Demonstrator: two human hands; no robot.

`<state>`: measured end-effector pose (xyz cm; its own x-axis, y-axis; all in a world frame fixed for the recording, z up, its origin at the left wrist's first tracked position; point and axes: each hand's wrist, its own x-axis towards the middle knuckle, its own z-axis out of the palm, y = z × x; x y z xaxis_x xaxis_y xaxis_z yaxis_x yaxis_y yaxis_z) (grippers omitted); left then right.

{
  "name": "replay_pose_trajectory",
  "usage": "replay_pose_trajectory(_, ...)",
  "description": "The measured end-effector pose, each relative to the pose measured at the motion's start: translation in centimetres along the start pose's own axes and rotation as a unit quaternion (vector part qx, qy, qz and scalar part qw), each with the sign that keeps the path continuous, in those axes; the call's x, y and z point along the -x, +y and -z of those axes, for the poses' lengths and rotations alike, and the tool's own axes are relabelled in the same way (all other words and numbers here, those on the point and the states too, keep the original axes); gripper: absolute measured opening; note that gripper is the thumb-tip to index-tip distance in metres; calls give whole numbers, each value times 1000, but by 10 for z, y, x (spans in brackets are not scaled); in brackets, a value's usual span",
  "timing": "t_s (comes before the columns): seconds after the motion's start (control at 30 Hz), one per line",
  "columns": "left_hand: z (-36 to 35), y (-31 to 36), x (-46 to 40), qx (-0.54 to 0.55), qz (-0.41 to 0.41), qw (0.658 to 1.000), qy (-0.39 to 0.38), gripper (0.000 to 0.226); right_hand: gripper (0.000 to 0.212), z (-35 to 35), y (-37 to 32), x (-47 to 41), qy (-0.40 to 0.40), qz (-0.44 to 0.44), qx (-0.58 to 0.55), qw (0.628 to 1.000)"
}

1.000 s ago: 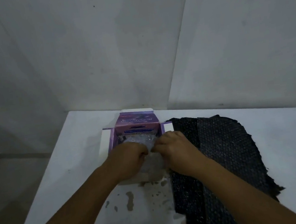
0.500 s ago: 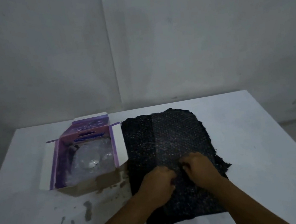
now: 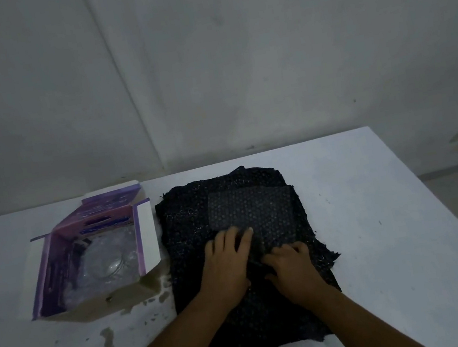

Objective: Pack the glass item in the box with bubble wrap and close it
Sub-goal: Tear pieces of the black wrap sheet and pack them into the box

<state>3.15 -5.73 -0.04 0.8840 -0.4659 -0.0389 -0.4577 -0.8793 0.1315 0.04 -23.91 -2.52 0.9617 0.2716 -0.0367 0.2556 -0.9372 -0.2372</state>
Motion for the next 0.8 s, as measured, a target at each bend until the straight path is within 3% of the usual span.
replay_pose_trajectory(0.1,1,-8,-16,-35,-8,997,-73,114,13,2,-7,11,27,19,-38,999)
replay_pose_trajectory(0.2,6,-12,-19,-37,-27,991,-124,58,25,18,-12,15,30,31,-76,996)
replay_pose_trajectory(0.23,9,-13,-18,-36,-40,992,-118,40,36,25,-13,15,13,18,-79,997)
replay_pose_trajectory(0.3,15,-14,-10,1,-76,992,-98,27,71,37,-12,13,-48,-15,-87,995)
replay_pose_trajectory(0.37,22,-17,1,108,-111,984,-89,30,105,49,-12,8,-95,-21,-78,992)
replay_pose_trajectory(0.43,38,-21,14,221,-118,965,-77,38,117,60,-13,2,-126,-12,-70,990)
replay_pose_trajectory(0.53,68,-32,33,320,-113,940,-27,46,95,78,-23,-3,-155,3,-116,981)
replay_pose_trajectory(0.63,104,-47,49,365,-93,926,14,39,60,99,-44,-8,-146,44,-268,951)
replay_pose_trajectory(0.8,145,-96,74,367,-75,923,90,58,44,141,-101,-21,-170,58,-400,899)
